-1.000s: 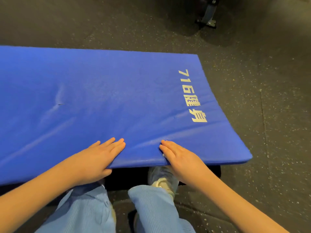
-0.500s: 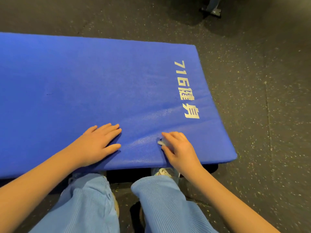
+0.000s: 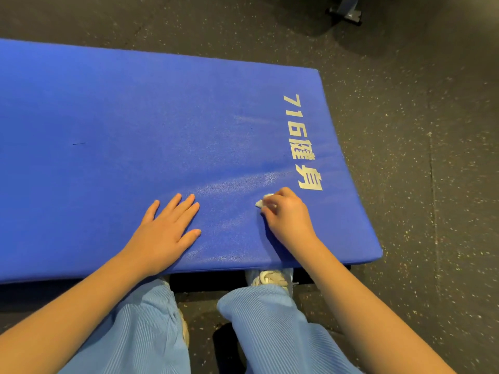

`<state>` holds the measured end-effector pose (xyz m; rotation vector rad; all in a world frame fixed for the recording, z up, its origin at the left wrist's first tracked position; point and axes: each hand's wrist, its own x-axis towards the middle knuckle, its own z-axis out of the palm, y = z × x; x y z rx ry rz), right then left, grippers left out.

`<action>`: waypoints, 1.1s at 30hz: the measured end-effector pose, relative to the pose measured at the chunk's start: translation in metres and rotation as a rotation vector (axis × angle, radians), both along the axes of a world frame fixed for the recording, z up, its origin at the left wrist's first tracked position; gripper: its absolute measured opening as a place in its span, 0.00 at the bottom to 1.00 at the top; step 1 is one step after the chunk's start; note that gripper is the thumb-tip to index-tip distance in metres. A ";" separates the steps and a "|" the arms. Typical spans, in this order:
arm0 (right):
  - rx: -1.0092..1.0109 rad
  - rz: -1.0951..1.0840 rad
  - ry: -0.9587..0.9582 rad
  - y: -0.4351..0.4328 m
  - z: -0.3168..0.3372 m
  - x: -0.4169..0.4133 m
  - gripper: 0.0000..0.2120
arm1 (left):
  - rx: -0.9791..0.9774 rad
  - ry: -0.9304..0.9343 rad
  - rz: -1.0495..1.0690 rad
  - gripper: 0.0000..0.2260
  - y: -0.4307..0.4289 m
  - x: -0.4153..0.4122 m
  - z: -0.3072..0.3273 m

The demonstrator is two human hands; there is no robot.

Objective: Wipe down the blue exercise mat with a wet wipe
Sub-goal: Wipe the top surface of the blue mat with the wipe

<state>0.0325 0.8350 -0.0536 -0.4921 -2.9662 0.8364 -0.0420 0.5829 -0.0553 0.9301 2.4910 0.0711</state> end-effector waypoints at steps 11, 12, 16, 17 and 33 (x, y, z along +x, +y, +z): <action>0.011 -0.075 0.112 0.007 -0.019 -0.033 0.06 | -0.022 -0.043 0.000 0.52 0.001 -0.001 0.007; 0.017 -0.030 0.129 -0.002 -0.022 -0.031 0.05 | -0.026 -0.060 -0.009 0.53 0.003 -0.006 0.007; 0.171 0.188 0.116 0.007 -0.021 -0.025 0.05 | -0.010 -0.062 -0.008 0.53 0.017 -0.022 0.001; 0.243 0.174 0.115 0.016 -0.022 -0.031 0.07 | -0.006 -0.055 0.001 0.53 0.020 -0.022 -0.001; 0.146 0.266 -0.330 -0.006 -0.021 -0.048 0.41 | 0.028 -0.043 0.039 0.49 0.035 -0.032 -0.017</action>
